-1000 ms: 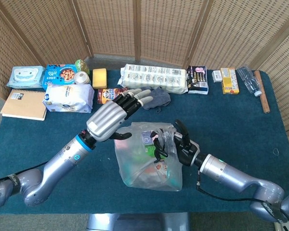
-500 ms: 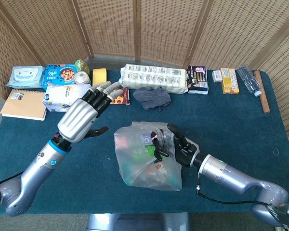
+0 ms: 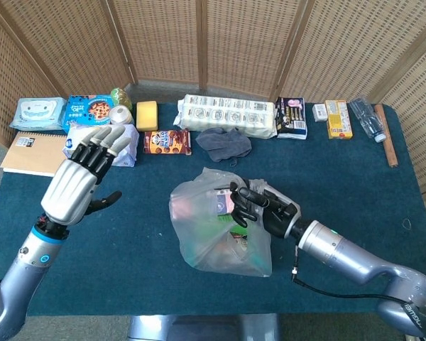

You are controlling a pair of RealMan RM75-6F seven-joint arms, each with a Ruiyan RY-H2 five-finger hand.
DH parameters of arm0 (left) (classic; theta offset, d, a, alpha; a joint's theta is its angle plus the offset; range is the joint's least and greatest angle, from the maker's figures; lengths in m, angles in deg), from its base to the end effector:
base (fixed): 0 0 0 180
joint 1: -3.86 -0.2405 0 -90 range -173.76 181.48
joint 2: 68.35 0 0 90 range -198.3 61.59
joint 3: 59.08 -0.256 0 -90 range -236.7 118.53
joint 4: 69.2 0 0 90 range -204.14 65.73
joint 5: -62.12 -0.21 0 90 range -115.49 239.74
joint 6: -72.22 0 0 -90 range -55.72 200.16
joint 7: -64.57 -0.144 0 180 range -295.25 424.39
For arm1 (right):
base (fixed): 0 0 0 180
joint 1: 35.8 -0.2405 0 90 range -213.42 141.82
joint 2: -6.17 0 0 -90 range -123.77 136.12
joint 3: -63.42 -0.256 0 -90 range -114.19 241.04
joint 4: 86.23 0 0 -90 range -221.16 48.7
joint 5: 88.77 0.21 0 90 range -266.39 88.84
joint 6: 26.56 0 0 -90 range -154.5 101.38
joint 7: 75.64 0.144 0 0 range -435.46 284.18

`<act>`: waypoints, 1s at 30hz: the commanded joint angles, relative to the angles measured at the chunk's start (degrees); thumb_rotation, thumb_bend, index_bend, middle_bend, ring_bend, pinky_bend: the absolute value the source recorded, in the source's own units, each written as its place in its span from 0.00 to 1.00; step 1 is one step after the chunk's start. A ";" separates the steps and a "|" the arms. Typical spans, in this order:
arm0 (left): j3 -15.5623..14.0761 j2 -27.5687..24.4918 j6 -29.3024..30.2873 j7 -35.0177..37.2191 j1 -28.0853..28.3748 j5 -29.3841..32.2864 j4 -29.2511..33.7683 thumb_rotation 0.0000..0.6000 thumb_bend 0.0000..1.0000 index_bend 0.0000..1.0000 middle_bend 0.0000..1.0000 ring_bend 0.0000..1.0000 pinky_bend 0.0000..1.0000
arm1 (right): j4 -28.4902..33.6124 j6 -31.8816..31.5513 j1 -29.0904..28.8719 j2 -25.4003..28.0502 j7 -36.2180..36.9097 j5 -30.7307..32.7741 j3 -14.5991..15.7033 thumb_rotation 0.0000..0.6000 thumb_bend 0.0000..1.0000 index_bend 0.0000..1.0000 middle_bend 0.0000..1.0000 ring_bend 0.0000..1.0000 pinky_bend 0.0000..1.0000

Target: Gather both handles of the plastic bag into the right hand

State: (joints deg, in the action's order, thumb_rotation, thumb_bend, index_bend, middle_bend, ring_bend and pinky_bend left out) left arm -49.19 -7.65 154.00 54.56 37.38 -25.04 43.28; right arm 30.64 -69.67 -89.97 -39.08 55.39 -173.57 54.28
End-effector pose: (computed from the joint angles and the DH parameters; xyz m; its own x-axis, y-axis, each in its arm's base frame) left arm -0.1056 0.2826 0.1618 0.2288 -0.1739 0.9578 0.7909 -0.5404 -0.2870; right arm -0.0450 -0.3049 0.1372 -0.8509 -0.4537 -0.2647 -0.1050 0.6407 -0.7606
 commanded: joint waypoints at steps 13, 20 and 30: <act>-8.22 1.48 6.51 0.08 -12.40 -2.39 -3.35 1.00 0.00 0.00 0.02 0.00 0.08 | 2.75 0.05 2.86 3.44 1.45 2.54 -6.36 1.00 0.28 0.54 0.75 0.89 0.77; -9.75 2.37 7.85 2.59 -16.31 -1.81 -5.43 1.00 0.00 0.00 0.02 0.00 0.08 | 2.96 -0.77 4.52 4.18 3.41 2.39 -8.88 1.00 0.28 0.54 0.75 0.89 0.77; -10.29 2.96 8.12 4.40 -19.50 -1.55 -6.80 1.00 0.00 0.00 0.02 0.00 0.08 | 2.36 -2.82 6.42 4.88 7.86 1.14 -12.02 1.00 0.28 0.54 0.75 0.90 0.77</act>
State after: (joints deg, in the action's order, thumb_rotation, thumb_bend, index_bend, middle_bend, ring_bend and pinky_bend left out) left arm -59.47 -4.76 162.12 58.86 17.98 -26.63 36.58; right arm 33.16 -72.21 -83.80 -34.29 62.85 -172.25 42.58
